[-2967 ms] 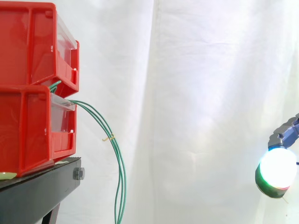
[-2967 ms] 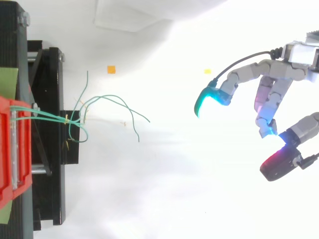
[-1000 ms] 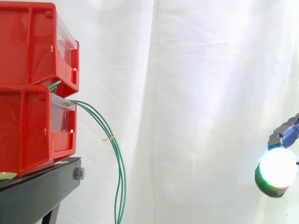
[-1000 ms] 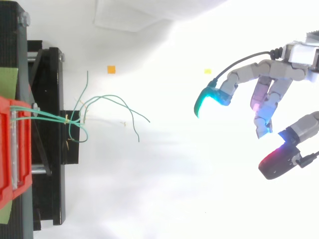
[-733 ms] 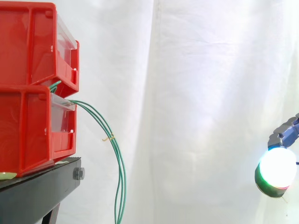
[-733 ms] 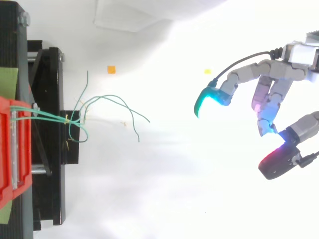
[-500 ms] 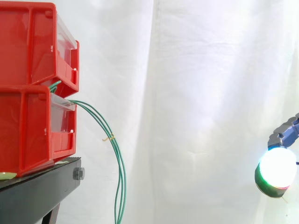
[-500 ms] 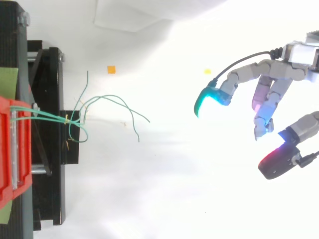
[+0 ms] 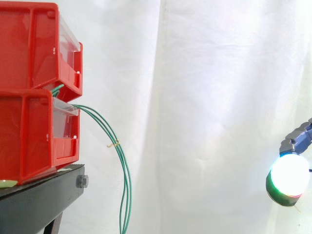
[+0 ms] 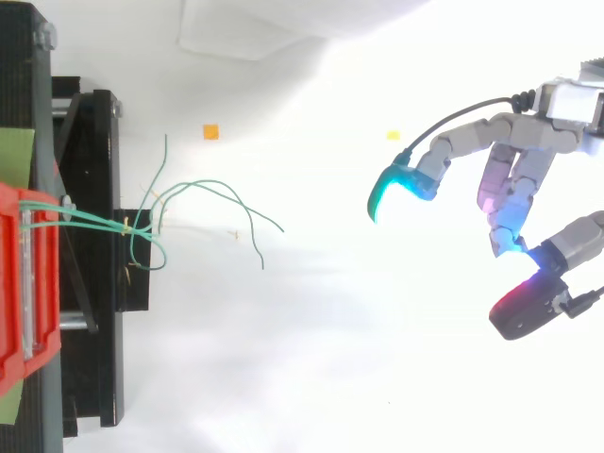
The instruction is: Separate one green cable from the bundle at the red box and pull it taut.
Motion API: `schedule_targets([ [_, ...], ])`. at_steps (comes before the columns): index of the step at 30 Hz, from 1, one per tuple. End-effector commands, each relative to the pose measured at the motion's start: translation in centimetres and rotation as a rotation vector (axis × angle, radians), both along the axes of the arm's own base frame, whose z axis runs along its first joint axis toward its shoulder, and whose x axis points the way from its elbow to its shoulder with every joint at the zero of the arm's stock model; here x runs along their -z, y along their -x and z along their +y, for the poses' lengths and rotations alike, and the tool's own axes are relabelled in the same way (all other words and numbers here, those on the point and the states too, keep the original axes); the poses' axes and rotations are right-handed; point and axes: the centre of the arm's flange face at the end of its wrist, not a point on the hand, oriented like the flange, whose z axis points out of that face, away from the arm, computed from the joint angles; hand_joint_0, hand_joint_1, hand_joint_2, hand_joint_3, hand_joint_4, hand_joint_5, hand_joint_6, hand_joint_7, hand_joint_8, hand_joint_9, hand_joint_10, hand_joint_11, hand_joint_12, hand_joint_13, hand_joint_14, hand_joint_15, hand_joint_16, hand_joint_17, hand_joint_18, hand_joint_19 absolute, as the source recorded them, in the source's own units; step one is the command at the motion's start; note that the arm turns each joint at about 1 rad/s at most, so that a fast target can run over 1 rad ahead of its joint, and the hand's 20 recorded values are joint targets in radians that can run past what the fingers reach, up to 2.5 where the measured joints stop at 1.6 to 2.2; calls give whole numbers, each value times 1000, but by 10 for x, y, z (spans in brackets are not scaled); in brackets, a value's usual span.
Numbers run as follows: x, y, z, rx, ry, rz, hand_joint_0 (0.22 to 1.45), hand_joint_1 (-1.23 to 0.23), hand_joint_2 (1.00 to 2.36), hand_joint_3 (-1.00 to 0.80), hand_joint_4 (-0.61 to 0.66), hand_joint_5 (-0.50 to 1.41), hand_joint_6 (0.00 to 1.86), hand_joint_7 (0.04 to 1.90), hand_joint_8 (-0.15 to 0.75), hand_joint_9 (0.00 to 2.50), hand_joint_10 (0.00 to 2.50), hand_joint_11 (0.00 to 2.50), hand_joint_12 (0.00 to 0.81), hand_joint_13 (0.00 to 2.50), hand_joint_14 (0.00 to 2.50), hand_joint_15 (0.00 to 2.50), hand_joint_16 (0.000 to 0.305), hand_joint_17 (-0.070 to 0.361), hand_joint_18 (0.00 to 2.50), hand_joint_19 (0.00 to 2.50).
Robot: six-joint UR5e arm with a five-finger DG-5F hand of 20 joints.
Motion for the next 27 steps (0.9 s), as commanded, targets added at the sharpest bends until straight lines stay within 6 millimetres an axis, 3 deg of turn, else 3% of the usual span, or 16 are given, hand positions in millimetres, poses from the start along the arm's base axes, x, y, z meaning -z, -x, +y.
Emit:
schedule_targets([
  [1, 0, 0, 0, 0, 0, 1, 606, -775, 1000, -500, 210, -134, 502, 746, 221, 1379, 19, 808, 330, 1243, 21, 678, 44, 99, 914, 761],
  [14, -1, 0, 0, 0, 0, -1, 605, -774, 1000, -500, 202, -146, 502, 712, 210, 1267, 15, 657, 336, 1205, 18, 635, 43, 97, 883, 743],
  [18, 0, 0, -1, 2, -1, 1, 602, -775, 1000, -500, 201, -142, 502, 739, 200, 1409, 19, 1037, 339, 1187, 20, 702, 44, 98, 885, 766],
  [25, 0, 0, 0, 0, 0, 1, 603, -775, 1000, -500, 198, -141, 502, 741, 204, 1402, 19, 979, 334, 1190, 22, 700, 43, 98, 890, 764],
  [27, 0, 0, 0, 0, -1, 1, 605, -773, 1000, -500, 192, -143, 502, 727, 197, 1306, 20, 864, 333, 1192, 19, 668, 43, 97, 856, 749],
])
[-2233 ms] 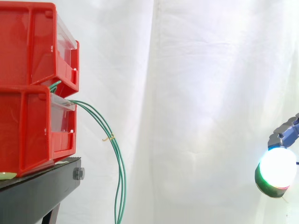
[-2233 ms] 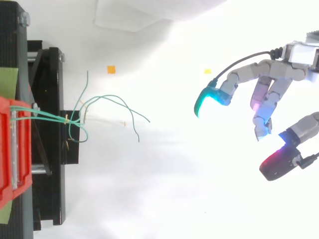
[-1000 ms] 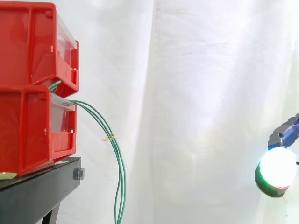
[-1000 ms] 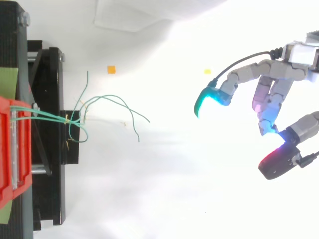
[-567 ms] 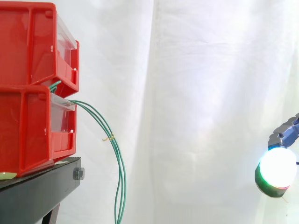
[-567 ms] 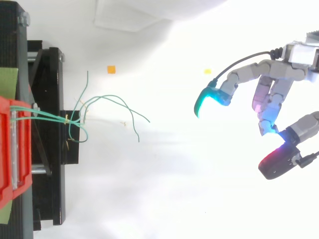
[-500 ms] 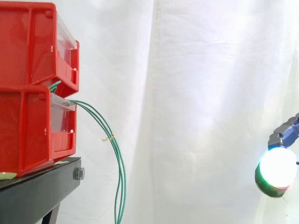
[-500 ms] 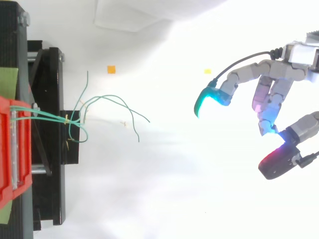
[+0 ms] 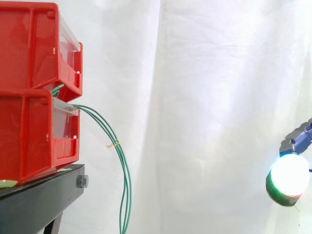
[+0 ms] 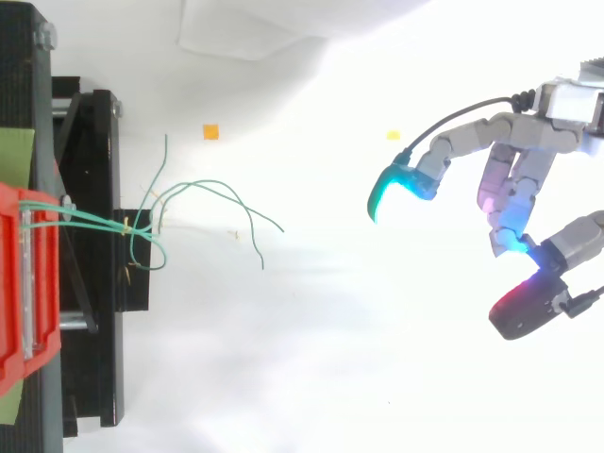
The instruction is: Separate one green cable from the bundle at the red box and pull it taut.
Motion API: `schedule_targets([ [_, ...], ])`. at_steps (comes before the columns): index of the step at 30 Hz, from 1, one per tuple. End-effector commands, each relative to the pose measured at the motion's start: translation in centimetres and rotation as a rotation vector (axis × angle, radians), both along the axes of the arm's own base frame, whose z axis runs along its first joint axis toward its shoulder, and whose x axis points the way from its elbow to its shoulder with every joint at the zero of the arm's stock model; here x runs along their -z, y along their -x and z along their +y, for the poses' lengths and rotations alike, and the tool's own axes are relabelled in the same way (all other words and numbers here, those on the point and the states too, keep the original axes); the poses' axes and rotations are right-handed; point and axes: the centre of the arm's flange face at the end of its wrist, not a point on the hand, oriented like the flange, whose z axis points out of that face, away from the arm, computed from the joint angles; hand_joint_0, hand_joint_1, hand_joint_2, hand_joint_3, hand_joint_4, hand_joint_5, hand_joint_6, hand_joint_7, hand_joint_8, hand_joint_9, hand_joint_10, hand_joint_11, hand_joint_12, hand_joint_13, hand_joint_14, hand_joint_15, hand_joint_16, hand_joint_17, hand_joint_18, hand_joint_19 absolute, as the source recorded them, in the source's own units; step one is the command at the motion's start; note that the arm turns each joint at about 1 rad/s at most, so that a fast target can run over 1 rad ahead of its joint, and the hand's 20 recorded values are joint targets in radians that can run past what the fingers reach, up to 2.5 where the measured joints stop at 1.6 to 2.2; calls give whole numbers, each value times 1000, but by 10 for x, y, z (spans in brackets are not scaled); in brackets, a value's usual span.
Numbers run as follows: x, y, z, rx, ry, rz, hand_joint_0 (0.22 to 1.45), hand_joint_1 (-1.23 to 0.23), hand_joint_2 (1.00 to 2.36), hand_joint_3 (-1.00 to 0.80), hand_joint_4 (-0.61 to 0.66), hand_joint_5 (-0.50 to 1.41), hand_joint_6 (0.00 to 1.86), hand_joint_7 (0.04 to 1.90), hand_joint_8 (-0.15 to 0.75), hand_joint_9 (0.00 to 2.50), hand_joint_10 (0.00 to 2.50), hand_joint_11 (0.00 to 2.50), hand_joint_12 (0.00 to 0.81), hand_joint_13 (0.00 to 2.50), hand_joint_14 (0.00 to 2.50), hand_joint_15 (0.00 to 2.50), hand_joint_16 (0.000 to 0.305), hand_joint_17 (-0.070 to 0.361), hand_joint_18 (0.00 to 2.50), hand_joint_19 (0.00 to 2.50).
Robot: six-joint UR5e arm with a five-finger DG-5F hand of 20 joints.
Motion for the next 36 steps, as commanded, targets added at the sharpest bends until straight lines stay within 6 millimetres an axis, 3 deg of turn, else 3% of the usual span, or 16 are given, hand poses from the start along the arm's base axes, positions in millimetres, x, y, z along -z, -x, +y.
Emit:
schedule_targets([
  [1, 0, 0, 0, 0, 0, 0, 605, -773, 1000, -500, 193, -144, 502, 725, 195, 1301, 20, 856, 335, 1186, 21, 652, 43, 96, 853, 749],
  [2, -1, 0, 0, 0, 0, -1, 603, -769, 1000, -500, 190, -153, 502, 706, 196, 1125, 17, 636, 313, 1067, 18, 557, 40, 90, 751, 734],
  [4, 0, 0, -1, 1, 0, 0, 601, -762, 1000, -500, 177, -165, 502, 690, 199, 1027, 16, 516, 335, 1016, 15, 515, 38, 86, 700, 723],
  [8, 0, 0, 0, 0, 0, 0, 597, -766, 1000, -500, 183, -160, 502, 729, 205, 1270, 17, 1010, 326, 995, 21, 662, 41, 93, 747, 764],
  [10, 0, 0, -1, 1, 0, 0, 597, -766, 1000, -500, 186, -151, 502, 725, 195, 1276, 17, 938, 326, 1059, 21, 649, 41, 93, 762, 760],
  [12, 0, 0, 0, 0, -1, 0, 598, -760, 1000, -500, 184, -164, 502, 685, 206, 1068, 16, 575, 334, 1020, 16, 542, 39, 88, 708, 724],
  [13, 0, 0, 0, 0, 0, -1, 598, -760, 1000, -500, 187, -166, 502, 680, 211, 1055, 15, 545, 341, 1018, 16, 539, 39, 87, 701, 722],
  [17, 0, 0, 0, 0, 0, 0, 597, -754, 1000, -500, 200, -159, 502, 732, 221, 1307, 18, 1020, 332, 1033, 19, 659, 40, 91, 745, 761],
  [19, 0, 0, 0, 0, 0, 0, 597, -755, 1000, -500, 198, -154, 502, 737, 207, 1308, 17, 1000, 334, 1073, 20, 660, 41, 92, 759, 760],
  [21, 0, 0, -1, 1, 0, 0, 597, -754, 1000, -500, 189, -162, 502, 687, 206, 1140, 17, 618, 320, 1037, 18, 546, 39, 89, 739, 727],
  [23, 0, 0, 0, 0, -1, 0, 598, -751, 1000, -500, 195, -168, 502, 680, 210, 1022, 14, 488, 319, 988, 15, 490, 37, 84, 686, 713],
  [25, 0, 0, 0, 0, 0, 0, 598, -748, 1000, -500, 198, -170, 502, 693, 209, 1034, 13, 541, 327, 995, 16, 543, 38, 85, 699, 724],
  [27, -1, 0, 0, 0, 0, -1, 598, -750, 1000, -500, 208, -161, 502, 726, 220, 1228, 19, 887, 322, 1026, 20, 630, 40, 91, 770, 757],
  [29, 0, 0, 0, 0, -1, 0, 599, -752, 1000, -500, 205, -155, 502, 730, 204, 1317, 18, 988, 319, 1071, 21, 654, 41, 92, 786, 755],
  [33, 0, 0, 0, 0, 0, 0, 601, -747, 1000, -500, 202, -176, 501, 659, 194, 964, 11, 418, 312, 962, 14, 455, 36, 81, 657, 699],
  [36, 0, 0, 0, 0, 0, 0, 598, -746, 1000, -500, 197, -172, 502, 702, 234, 1027, 16, 595, 324, 975, 17, 568, 39, 88, 708, 729],
])
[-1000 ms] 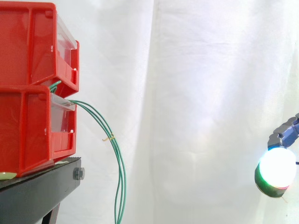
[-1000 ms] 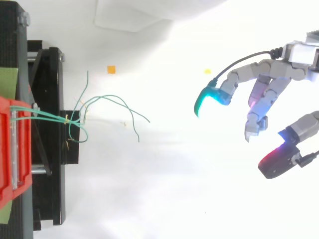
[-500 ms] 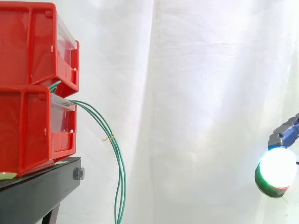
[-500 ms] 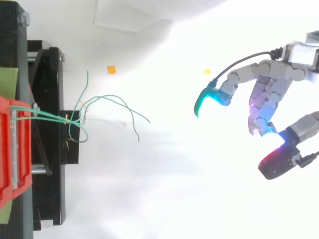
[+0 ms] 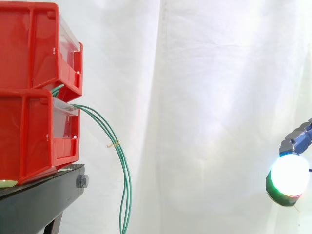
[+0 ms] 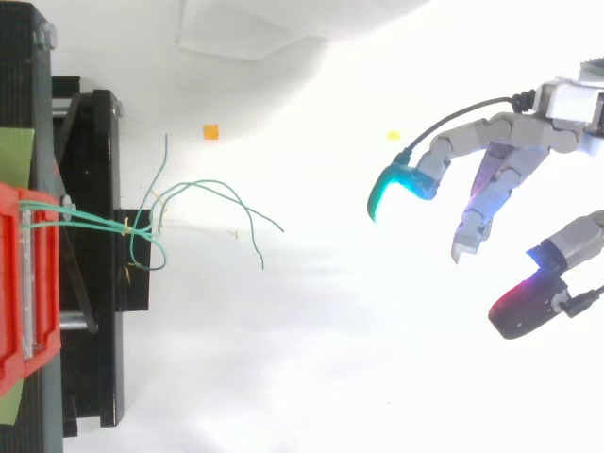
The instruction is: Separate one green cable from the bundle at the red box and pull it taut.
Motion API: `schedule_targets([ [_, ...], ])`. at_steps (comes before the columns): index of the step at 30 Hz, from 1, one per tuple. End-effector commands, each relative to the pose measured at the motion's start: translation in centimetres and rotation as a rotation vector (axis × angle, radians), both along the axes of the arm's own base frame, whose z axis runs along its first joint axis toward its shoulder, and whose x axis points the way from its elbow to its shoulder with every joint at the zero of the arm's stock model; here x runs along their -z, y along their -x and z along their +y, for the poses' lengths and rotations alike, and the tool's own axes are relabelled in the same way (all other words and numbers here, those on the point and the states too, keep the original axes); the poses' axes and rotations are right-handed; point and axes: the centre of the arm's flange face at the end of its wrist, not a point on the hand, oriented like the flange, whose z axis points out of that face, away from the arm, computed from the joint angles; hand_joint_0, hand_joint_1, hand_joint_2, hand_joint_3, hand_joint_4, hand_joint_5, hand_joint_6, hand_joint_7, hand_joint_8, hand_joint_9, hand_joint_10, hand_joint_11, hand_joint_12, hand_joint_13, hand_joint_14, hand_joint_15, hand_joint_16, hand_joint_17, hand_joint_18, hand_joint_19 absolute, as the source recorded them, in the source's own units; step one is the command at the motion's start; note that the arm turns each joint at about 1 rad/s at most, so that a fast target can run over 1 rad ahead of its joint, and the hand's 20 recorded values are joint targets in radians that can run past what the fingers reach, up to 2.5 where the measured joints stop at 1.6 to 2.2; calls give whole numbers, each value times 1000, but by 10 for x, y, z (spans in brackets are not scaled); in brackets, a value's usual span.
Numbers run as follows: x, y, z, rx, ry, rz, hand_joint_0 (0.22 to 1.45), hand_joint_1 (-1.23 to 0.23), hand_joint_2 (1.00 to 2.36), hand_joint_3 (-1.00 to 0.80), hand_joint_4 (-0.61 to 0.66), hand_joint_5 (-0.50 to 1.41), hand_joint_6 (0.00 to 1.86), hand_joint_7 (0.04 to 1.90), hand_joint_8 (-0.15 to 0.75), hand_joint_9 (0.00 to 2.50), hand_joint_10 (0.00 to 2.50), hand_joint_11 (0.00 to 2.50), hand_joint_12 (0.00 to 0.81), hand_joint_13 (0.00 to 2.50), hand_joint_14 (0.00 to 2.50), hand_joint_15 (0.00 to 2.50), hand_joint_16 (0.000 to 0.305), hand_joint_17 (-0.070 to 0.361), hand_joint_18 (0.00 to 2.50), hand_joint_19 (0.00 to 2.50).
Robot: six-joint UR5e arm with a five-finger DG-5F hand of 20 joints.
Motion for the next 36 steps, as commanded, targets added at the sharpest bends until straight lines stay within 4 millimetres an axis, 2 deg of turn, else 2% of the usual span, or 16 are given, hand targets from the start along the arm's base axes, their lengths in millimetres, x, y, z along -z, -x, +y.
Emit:
schedule_targets([
  [1, 0, 0, 0, 0, -1, 1, 598, -746, 1000, -500, 195, -171, 502, 709, 232, 1114, 17, 752, 323, 1009, 20, 618, 40, 91, 739, 743],
  [10, 1, 0, 0, 0, 1, 2, 593, -732, 1000, -500, 148, -200, 501, 634, 209, 681, 7, 242, 328, 770, 13, 439, 35, 79, 523, 677],
  [13, 0, 0, 0, 0, 1, 1, 586, -734, 1000, -500, 160, -195, 501, 664, 245, 1006, 8, 1211, 343, 834, 19, 593, 36, 82, 479, 684],
  [15, -1, 0, 0, 0, 0, -1, 583, -746, 1000, -500, 147, -193, 502, 704, 237, 955, 658, 1324, 319, 808, 21, 769, 38, 84, 503, 715],
  [18, 0, 0, 0, 0, 1, 1, 579, -750, 1000, -500, 129, -198, 501, 625, 223, 799, 11, 434, 359, 660, 10, 301, 37, 84, 432, 615],
  [20, 0, 0, 0, 0, 1, 1, 579, -748, 1000, -500, 154, -186, 501, 640, 220, 1070, 18, 837, 360, 796, 12, 354, 36, 81, 450, 614],
  [22, 0, 0, 0, 0, 1, 1, 579, -759, 1000, -500, 146, -181, 502, 710, 226, 997, 1009, 1215, 316, 836, 22, 765, 37, 84, 489, 703],
  [23, -1, 0, 0, 0, -1, -1, 578, -759, 1000, -500, 138, -187, 502, 689, 230, 1105, 127, 1470, 331, 785, 20, 636, 37, 84, 491, 680],
  [24, 0, 0, 0, 0, 1, 1, 579, -753, 1000, -500, 128, -193, 501, 660, 224, 889, 17, 701, 351, 681, 13, 385, 37, 84, 449, 623],
  [26, -1, 0, 0, 0, 0, -1, 580, -750, 1000, -500, 153, -178, 501, 647, 198, 1004, 16, 577, 380, 769, 10, 297, 37, 84, 427, 600],
  [28, 0, 0, 0, 0, -1, 1, 582, -758, 1000, -500, 156, -170, 502, 694, 197, 1159, 47, 1368, 342, 860, 19, 597, 38, 85, 480, 660],
  [29, -1, 0, 0, 0, -1, -1, 581, -757, 1000, -500, 153, -170, 502, 720, 229, 1062, 801, 1216, 313, 876, 23, 791, 38, 86, 500, 703],
  [31, 0, 0, 0, 0, -1, 1, 578, -757, 1000, -500, 132, -184, 502, 688, 246, 1050, 8, 1309, 344, 762, 20, 581, 38, 86, 467, 648],
  [32, -1, 0, -1, 2, -1, -1, 575, -753, 1000, -500, 131, -191, 501, 649, 229, 783, 13, 445, 384, 662, 10, 296, 39, 87, 406, 595],
  [34, -1, 0, -1, 2, -1, -1, 575, -757, 1000, -500, 151, -172, 502, 686, 218, 1134, 9, 1269, 372, 870, 15, 485, 38, 86, 462, 616],
  [36, -1, 0, 0, 0, 0, -1, 571, -760, 1000, -500, 129, -188, 502, 723, 223, 904, 1670, 1162, 321, 900, 24, 904, 39, 88, 495, 702],
])
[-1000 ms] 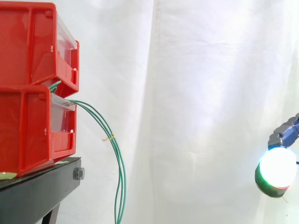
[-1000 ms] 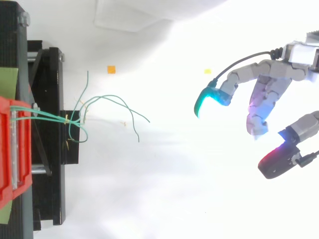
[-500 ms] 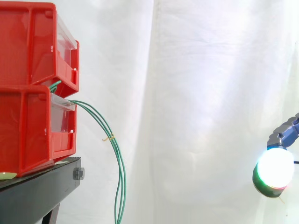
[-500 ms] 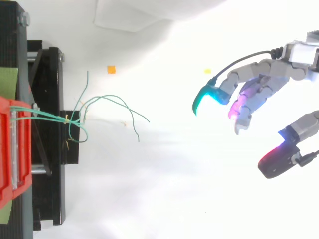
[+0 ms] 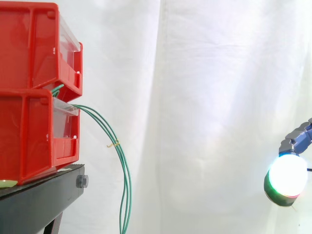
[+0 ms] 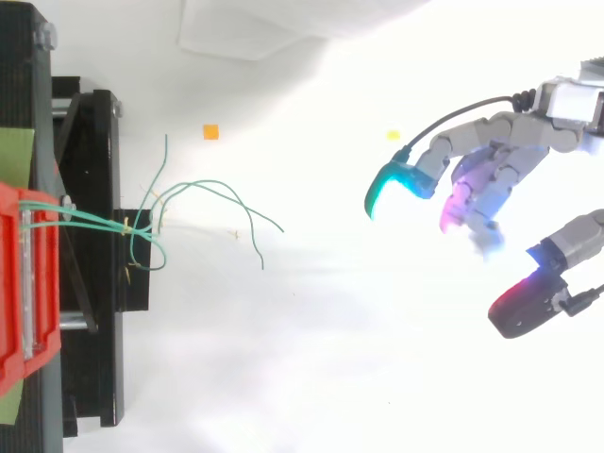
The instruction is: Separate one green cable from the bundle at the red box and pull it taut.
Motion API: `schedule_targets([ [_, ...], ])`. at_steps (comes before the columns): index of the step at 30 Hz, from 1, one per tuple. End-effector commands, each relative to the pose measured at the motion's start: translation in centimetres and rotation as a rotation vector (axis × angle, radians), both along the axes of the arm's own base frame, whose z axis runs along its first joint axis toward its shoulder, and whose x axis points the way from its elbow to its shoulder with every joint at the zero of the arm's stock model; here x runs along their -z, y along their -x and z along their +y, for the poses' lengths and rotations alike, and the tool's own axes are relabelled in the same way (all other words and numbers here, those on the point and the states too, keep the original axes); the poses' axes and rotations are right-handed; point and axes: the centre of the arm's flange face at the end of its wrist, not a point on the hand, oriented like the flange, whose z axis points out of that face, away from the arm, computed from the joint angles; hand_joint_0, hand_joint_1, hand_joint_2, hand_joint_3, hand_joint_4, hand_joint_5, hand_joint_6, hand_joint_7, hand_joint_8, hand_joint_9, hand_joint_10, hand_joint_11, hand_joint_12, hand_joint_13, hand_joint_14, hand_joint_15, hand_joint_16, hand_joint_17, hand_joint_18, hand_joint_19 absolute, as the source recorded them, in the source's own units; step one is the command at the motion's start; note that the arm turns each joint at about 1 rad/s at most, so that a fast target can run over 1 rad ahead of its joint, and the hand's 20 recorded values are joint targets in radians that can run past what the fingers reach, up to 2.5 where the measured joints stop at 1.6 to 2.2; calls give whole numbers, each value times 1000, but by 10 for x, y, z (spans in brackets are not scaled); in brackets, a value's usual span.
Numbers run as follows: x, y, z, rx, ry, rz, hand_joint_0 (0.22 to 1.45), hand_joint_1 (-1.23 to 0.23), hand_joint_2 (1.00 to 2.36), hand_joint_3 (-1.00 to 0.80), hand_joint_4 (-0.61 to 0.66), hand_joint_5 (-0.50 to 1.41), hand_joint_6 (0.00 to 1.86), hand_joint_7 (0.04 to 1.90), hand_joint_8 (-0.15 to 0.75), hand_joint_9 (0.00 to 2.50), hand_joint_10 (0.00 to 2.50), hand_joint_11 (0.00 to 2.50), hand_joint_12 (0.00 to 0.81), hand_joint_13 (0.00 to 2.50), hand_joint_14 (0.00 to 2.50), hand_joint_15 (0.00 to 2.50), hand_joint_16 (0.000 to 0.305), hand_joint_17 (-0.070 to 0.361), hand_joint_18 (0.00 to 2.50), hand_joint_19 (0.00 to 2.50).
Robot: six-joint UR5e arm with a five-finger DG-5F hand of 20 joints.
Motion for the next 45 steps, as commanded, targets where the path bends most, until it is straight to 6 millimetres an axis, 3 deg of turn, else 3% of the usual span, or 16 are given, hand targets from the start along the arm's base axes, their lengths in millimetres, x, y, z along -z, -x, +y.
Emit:
schedule_targets([
  [1, 0, 0, 0, 0, 1, 1, 571, -761, 1000, -500, 111, -198, 502, 695, 222, 1040, 452, 1427, 341, 819, 22, 745, 39, 88, 498, 679],
  [3, -1, 0, -1, 2, -1, -1, 572, -758, 1000, -500, 84, -206, 501, 641, 172, 740, 9, 352, 382, 656, 10, 281, 40, 89, 420, 600],
  [5, 0, 0, -1, 1, 1, 1, 573, -751, 1000, -500, 124, -182, 502, 684, 183, 1179, 18, 1371, 358, 879, 17, 573, 38, 86, 424, 609],
  [7, 0, 0, 0, 0, -1, 0, 573, -754, 1000, -500, 120, -182, 502, 723, 225, 967, 1245, 1172, 320, 885, 21, 863, 38, 86, 496, 708],
  [9, 0, 0, 0, 0, -1, 0, 571, -756, 1000, -500, 105, -192, 502, 663, 204, 875, 14, 633, 366, 716, 13, 408, 38, 86, 468, 635],
  [15, 0, 0, 0, 0, 1, 1, 571, -760, 1000, -500, 124, -175, 502, 717, 228, 939, 1020, 1201, 333, 868, 22, 812, 39, 87, 497, 698],
  [18, 0, 0, 0, 0, -1, 0, 572, -758, 1000, -500, 115, -184, 501, 649, 189, 827, 12, 366, 372, 736, 13, 326, 39, 88, 469, 609],
  [20, 0, 0, 0, 0, 1, 1, 573, -755, 1000, -500, 142, -170, 502, 674, 225, 1095, 17, 980, 377, 870, 14, 436, 38, 86, 476, 629],
  [23, -1, 0, 0, 0, -1, -1, 575, -761, 1000, -500, 135, -168, 502, 736, 247, 962, 1062, 1182, 332, 873, 23, 802, 39, 88, 498, 693],
  [24, -1, 0, -1, 2, -1, -1, 573, -760, 1000, -500, 127, -174, 502, 702, 251, 1045, 13, 1173, 361, 801, 17, 559, 39, 88, 501, 651],
  [26, -1, 0, -1, 1, 1, -1, 571, -761, 1000, -500, 131, -183, 501, 642, 226, 783, 6, 167, 397, 736, 7, 193, 39, 87, 470, 580],
  [29, 0, 0, 0, 0, 1, 1, 573, -760, 1000, -500, 153, -164, 502, 714, 237, 1246, 131, 1309, 344, 918, 21, 645, 39, 87, 524, 677],
  [31, 0, 0, 0, 0, 1, 1, 572, -761, 1000, -500, 143, -166, 502, 730, 230, 1113, 764, 1343, 331, 917, 23, 800, 39, 88, 527, 705],
  [34, -1, 0, 0, 0, 1, -1, 571, -760, 1000, -500, 135, -179, 501, 660, 219, 903, 10, 361, 382, 766, 11, 308, 39, 88, 496, 611],
  [41, 0, 0, 0, 0, 1, 1, 572, -762, 1000, -500, 154, -164, 502, 742, 237, 1067, 1048, 1277, 331, 930, 23, 831, 39, 89, 553, 711],
  [45, -1, 0, 0, 0, -1, -1, 574, -758, 1000, -500, 158, -164, 502, 710, 206, 1234, 13, 1167, 345, 927, 21, 674, 40, 89, 541, 690],
])
